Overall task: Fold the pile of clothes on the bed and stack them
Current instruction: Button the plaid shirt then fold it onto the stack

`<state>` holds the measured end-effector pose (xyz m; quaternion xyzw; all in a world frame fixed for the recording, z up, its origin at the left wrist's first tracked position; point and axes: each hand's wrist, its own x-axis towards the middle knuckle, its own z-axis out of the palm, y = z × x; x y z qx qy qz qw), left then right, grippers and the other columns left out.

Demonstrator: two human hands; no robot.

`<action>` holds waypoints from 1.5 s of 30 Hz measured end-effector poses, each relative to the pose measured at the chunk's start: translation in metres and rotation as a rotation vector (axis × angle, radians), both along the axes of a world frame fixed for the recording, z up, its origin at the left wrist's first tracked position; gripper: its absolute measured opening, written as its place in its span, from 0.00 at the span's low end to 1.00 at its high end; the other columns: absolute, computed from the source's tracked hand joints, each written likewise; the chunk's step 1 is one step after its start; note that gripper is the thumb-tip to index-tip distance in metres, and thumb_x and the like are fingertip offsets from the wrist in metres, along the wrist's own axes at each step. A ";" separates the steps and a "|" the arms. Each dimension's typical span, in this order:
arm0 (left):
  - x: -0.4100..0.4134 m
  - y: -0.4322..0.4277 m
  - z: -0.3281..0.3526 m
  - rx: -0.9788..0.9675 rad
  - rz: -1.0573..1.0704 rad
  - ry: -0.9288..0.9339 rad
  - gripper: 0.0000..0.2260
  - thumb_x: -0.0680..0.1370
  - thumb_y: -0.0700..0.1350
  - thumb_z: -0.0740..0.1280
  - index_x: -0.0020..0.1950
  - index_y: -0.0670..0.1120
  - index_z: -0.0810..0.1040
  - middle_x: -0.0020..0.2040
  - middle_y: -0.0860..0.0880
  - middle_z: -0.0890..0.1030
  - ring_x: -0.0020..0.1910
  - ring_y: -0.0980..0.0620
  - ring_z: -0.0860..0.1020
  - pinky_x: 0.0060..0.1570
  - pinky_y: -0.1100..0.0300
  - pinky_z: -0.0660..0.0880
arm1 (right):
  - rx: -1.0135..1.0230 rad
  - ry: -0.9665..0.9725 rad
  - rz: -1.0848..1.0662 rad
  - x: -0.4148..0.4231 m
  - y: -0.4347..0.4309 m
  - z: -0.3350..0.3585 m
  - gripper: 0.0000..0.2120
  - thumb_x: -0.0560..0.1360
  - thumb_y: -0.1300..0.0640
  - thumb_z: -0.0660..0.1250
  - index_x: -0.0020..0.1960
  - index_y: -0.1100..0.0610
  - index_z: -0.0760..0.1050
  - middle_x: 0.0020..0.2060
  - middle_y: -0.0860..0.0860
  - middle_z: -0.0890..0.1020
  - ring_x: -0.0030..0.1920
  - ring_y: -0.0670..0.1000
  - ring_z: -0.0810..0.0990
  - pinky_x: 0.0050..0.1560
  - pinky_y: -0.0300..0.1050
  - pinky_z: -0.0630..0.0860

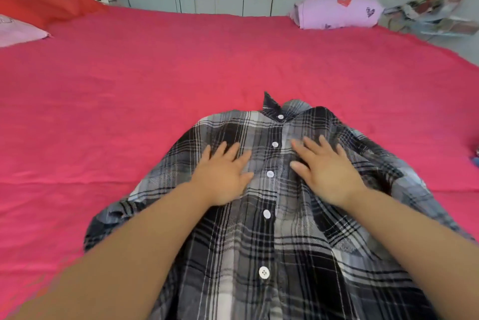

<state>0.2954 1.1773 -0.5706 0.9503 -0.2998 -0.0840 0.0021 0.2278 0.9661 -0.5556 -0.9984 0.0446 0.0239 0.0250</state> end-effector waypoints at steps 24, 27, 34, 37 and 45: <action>-0.138 0.194 0.029 -0.561 0.688 0.354 0.39 0.65 0.69 0.66 0.67 0.45 0.70 0.63 0.46 0.76 0.61 0.45 0.75 0.60 0.55 0.71 | 0.189 0.298 0.088 -0.158 0.137 0.004 0.33 0.73 0.32 0.35 0.75 0.41 0.42 0.77 0.46 0.46 0.76 0.53 0.43 0.74 0.57 0.45; -0.159 0.199 0.028 -0.495 0.634 0.548 0.35 0.64 0.64 0.73 0.63 0.44 0.74 0.58 0.49 0.78 0.54 0.52 0.76 0.53 0.61 0.71 | 0.224 0.275 0.052 -0.163 0.144 0.019 0.27 0.80 0.41 0.48 0.76 0.46 0.48 0.76 0.48 0.52 0.76 0.53 0.48 0.73 0.57 0.49; -0.153 0.236 0.070 -1.036 0.848 0.643 0.18 0.68 0.42 0.75 0.54 0.35 0.79 0.43 0.41 0.83 0.41 0.46 0.82 0.42 0.58 0.79 | 0.291 0.166 0.047 -0.170 0.154 0.050 0.22 0.79 0.45 0.55 0.71 0.53 0.66 0.67 0.50 0.72 0.66 0.51 0.70 0.66 0.46 0.66; -0.142 0.254 0.123 -1.429 0.840 0.663 0.03 0.73 0.35 0.67 0.45 0.36 0.80 0.34 0.41 0.82 0.28 0.50 0.81 0.30 0.61 0.79 | 0.341 0.123 0.060 -0.168 0.161 0.066 0.18 0.80 0.48 0.57 0.66 0.56 0.71 0.61 0.53 0.77 0.59 0.52 0.76 0.59 0.43 0.70; -0.124 0.262 0.249 -1.676 0.621 0.667 0.08 0.78 0.37 0.57 0.43 0.42 0.74 0.33 0.45 0.80 0.28 0.50 0.80 0.29 0.58 0.80 | 0.527 0.159 0.190 -0.161 0.212 0.093 0.23 0.79 0.48 0.59 0.73 0.46 0.60 0.66 0.48 0.72 0.65 0.48 0.72 0.64 0.40 0.67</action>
